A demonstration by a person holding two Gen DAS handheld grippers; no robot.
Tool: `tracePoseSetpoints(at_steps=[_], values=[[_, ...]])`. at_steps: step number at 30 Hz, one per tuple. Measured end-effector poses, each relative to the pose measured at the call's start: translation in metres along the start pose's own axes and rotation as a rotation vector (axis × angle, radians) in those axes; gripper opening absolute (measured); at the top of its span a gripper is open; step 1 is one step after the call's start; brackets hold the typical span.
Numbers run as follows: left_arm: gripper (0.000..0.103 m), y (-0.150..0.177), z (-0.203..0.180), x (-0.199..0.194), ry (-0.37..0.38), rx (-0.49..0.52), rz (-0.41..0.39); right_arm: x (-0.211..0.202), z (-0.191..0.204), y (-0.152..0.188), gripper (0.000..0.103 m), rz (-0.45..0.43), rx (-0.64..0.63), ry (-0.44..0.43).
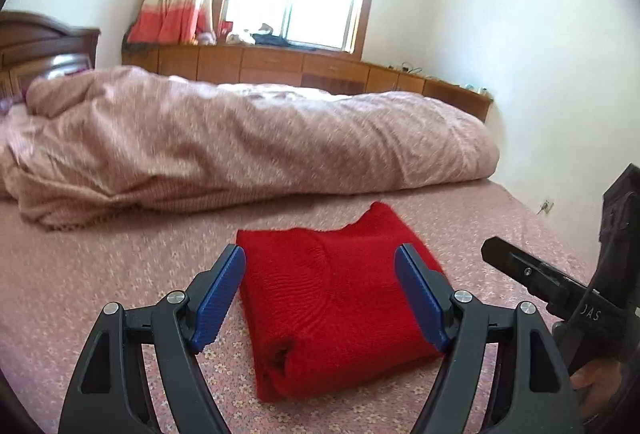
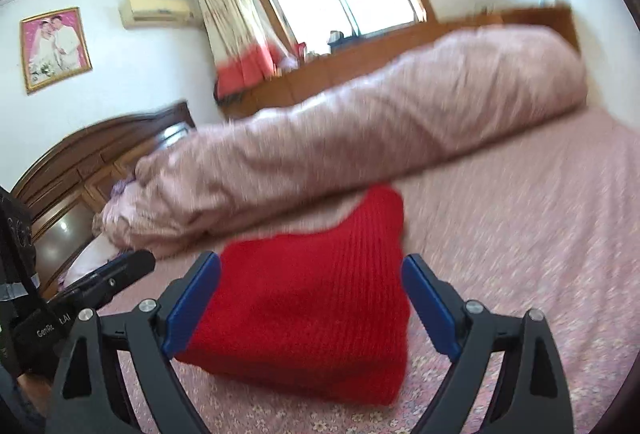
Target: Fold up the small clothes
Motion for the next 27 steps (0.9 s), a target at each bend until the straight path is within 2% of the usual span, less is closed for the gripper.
tracePoseSetpoints(at_steps=[4, 7, 11, 14, 18, 21, 23, 25, 27], values=[[0.072, 0.009, -0.011, -0.017, -0.019, 0.044, -0.033, -0.026, 0.015, 0.003, 0.102, -0.072, -0.116, 0.059], [0.072, 0.021, -0.015, -0.024, -0.005, 0.037, -0.050, -0.036, 0.023, 0.008, 0.102, -0.074, -0.149, 0.069], [0.072, 0.045, -0.013, -0.018, -0.010, 0.039, -0.032, -0.047, 0.031, 0.030, 0.102, -0.068, -0.190, 0.050], [0.072, 0.065, -0.013, -0.006, 0.005, 0.065, 0.010, -0.045, 0.040, 0.052, 0.101, -0.003, -0.277, -0.011], [0.072, 0.089, -0.013, 0.019, -0.034, 0.125, 0.058, -0.037, 0.042, 0.075, 0.101, 0.044, -0.392, 0.021], [0.072, 0.101, -0.005, 0.036, -0.051, 0.099, 0.106, -0.030, 0.034, 0.084, 0.102, 0.027, -0.380, 0.050], [0.072, 0.104, -0.004, 0.043, -0.056, 0.086, 0.142, -0.016, 0.026, 0.094, 0.102, 0.079, -0.364, 0.049], [0.072, 0.106, -0.011, 0.044, -0.052, 0.119, 0.148, -0.006, 0.023, 0.095, 0.102, 0.126, -0.353, 0.054], [0.072, 0.107, -0.016, 0.042, -0.065, 0.145, 0.137, -0.010, 0.022, 0.095, 0.102, 0.111, -0.347, 0.049]])
Point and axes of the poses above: each gripper's, at about its wrist camera, not at the fingertips, and x roughly the way its jaws point, z to its left, y to its underside, the point moved 3 cm from there along x, roughly the way its jaws point
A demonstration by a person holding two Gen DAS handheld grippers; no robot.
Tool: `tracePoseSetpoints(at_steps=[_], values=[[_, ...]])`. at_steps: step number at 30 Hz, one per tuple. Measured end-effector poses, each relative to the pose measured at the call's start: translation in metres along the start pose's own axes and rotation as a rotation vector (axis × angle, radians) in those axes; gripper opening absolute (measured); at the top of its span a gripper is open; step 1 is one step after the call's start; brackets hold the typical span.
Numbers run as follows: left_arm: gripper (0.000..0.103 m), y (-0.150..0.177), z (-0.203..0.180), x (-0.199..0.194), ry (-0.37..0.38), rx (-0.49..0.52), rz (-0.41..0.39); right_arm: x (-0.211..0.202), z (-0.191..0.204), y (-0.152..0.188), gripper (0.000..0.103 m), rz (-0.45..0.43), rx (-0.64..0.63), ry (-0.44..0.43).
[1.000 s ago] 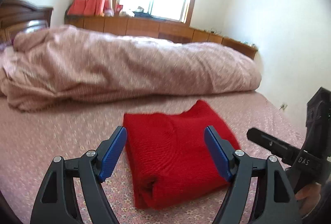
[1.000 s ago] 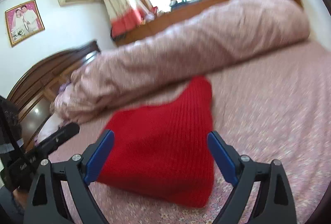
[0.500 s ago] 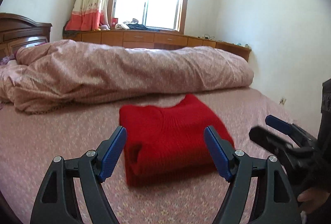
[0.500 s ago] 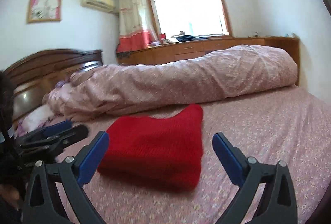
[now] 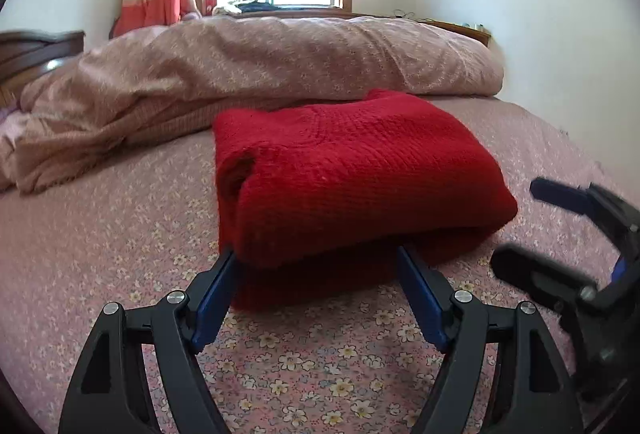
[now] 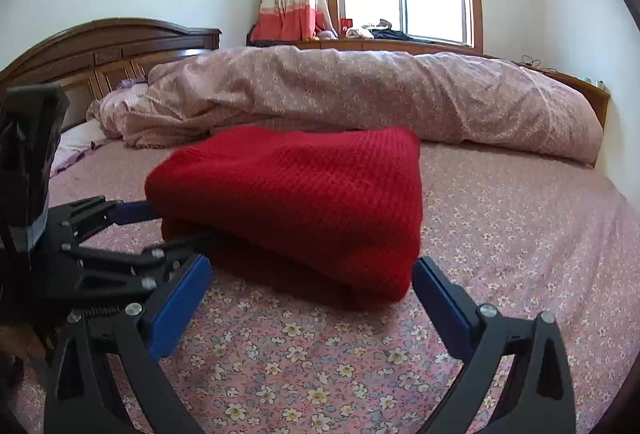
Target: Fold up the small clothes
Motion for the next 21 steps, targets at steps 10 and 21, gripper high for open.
tracePoseSetpoints(at_steps=[10, 21], values=[[0.075, 0.0006, -0.0003, 0.0039, -0.001, -0.007, 0.015, -0.0052, -0.0052, -0.0010, 0.103, -0.028, 0.015, 0.009], [0.086, 0.0023, -0.0048, -0.0021, -0.007, 0.005, -0.012, 0.0000, -0.0107, -0.0023, 0.103, -0.004, 0.041, 0.009]])
Point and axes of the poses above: each gripper's, at about its wrist camera, not at the fingertips, and x roughly the way its jaws point, z to its left, y to its underside, the point moved 3 cm from there along x, roughly the way its jaws point
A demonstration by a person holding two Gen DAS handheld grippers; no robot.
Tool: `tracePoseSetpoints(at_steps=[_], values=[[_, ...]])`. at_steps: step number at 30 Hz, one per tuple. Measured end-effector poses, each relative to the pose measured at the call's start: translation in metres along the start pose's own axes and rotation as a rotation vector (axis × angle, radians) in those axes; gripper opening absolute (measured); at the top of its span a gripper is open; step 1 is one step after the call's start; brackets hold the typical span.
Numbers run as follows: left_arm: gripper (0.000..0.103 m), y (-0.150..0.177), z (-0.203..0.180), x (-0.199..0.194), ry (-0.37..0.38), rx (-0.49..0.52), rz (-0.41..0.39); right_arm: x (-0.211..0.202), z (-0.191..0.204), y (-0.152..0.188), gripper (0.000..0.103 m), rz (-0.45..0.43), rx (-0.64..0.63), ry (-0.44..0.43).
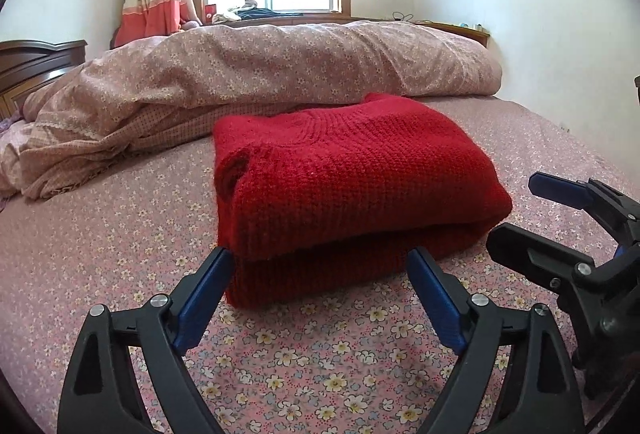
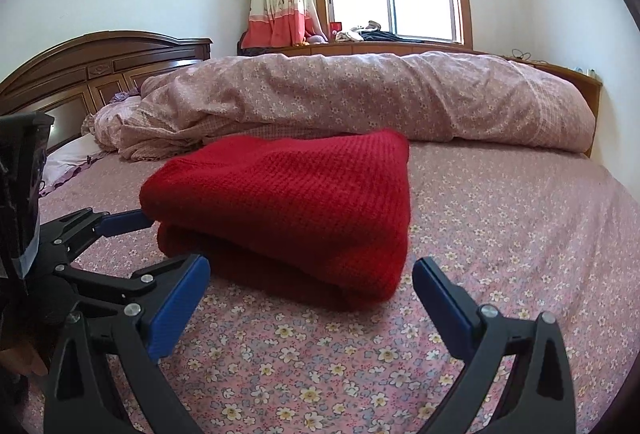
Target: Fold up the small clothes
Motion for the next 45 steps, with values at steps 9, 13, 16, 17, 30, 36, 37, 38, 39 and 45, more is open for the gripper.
tracePoseSetpoints(at_steps=[9, 13, 16, 17, 30, 36, 37, 38, 39, 45], values=[[0.089, 0.0005, 0.0003, 0.0001, 0.003, -0.009, 0.005, 0.0025, -0.0001, 0.0008, 0.103, 0.009, 0.003, -0.008], [0.095, 0.0005, 0.0026, 0.0004, 0.002, -0.019, 0.004, 0.0036, -0.0003, 0.0005, 0.103, 0.013, 0.004, -0.009], [0.096, 0.0004, 0.0030, 0.0003, 0.000, -0.019, 0.003, 0.0046, 0.0005, 0.0004, 0.103, 0.017, 0.004, -0.008], [0.097, 0.0005, 0.0027, 0.0004, -0.002, -0.017, 0.002, 0.0046, 0.0004, 0.0005, 0.103, 0.018, 0.004, -0.008], [0.098, 0.0018, 0.0003, -0.0014, -0.005, -0.009, -0.007, 0.0028, 0.0023, 0.0009, 0.103, 0.008, 0.008, -0.010], [0.098, 0.0017, 0.0002, -0.0015, -0.005, -0.008, -0.007, 0.0019, 0.0033, 0.0010, 0.103, 0.006, 0.007, -0.014], [0.098, 0.0018, 0.0001, -0.0014, -0.006, -0.008, -0.007, 0.0011, 0.0029, 0.0012, 0.103, 0.005, 0.007, -0.014], [0.098, 0.0016, 0.0004, -0.0015, -0.006, -0.009, -0.006, 0.0010, 0.0027, 0.0012, 0.103, 0.005, 0.008, -0.014], [0.098, 0.0016, 0.0003, -0.0017, -0.006, -0.009, -0.007, 0.0012, 0.0029, 0.0011, 0.103, 0.006, 0.008, -0.014], [0.098, 0.0013, -0.0002, -0.0027, -0.009, -0.001, -0.006, 0.0006, 0.0028, 0.0015, 0.103, 0.009, 0.014, -0.014]])
Point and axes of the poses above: each gripper's, at about its wrist camera, not at the fingertips, and x roughly the way its jaws point, z to its left, y to its underside, the point moved 3 cm from there along x, roughly the way its jaws point
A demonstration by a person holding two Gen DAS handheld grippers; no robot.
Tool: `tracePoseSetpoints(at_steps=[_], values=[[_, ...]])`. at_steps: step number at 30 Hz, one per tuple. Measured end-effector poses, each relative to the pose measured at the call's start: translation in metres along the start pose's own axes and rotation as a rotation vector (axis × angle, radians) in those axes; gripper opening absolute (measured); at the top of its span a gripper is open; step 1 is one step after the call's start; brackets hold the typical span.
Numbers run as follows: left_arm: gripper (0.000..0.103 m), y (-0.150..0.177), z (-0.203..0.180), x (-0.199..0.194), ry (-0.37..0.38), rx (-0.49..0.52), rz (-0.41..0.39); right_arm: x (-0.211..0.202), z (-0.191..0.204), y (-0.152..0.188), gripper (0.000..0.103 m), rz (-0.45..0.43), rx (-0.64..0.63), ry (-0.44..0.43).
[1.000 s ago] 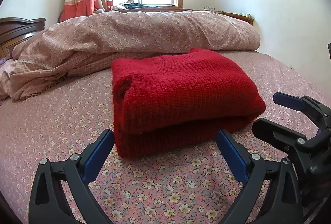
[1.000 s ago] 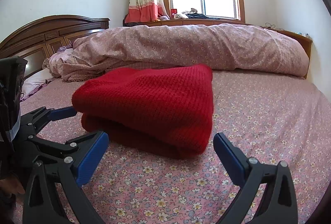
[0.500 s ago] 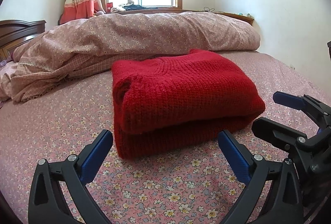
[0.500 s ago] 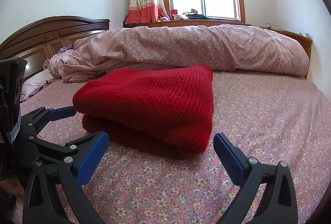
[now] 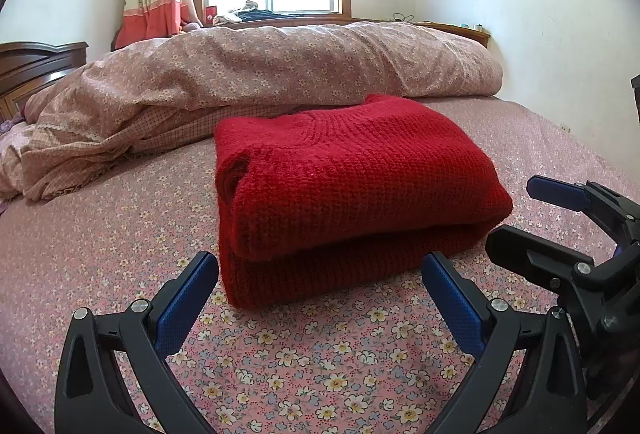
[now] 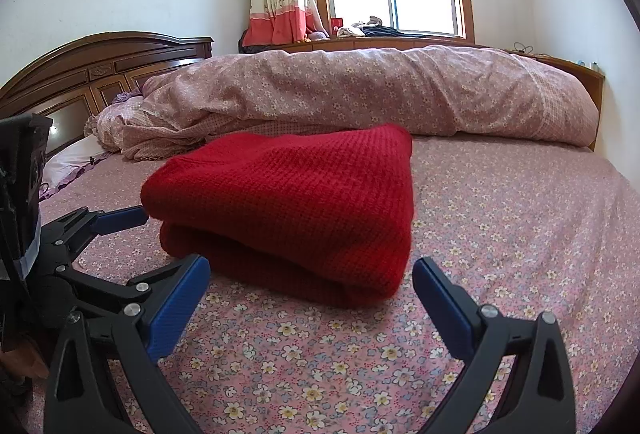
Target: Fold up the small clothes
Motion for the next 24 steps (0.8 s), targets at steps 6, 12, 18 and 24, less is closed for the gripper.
tracePoseSetpoints(at_steps=[6, 12, 18, 24], values=[[0.098, -0.0008, 0.0010, 0.0004, 0.004, 0.000, 0.002, -0.0001, -0.0004, -0.0001, 0.103, 0.002, 0.002, -0.002], [0.099, -0.0012, 0.0009, 0.0003, 0.003, 0.000, 0.001, 0.0005, -0.0009, -0.0005, 0.103, 0.000, 0.000, -0.003], [0.098, -0.0011, 0.0010, 0.0002, 0.004, 0.000, 0.001, 0.0003, -0.0005, -0.0002, 0.103, 0.000, 0.001, -0.002], [0.098, -0.0025, 0.0007, -0.0006, 0.002, 0.000, -0.002, 0.0011, 0.0006, 0.0005, 0.103, 0.004, 0.001, -0.006]])
Point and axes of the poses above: each gripper's, at about its wrist camera, not at the fingertips, and x roughly the way its jaws point, z to its left, y to its underside, the point moved 3 cm from there along x, roughly the way its jaws point
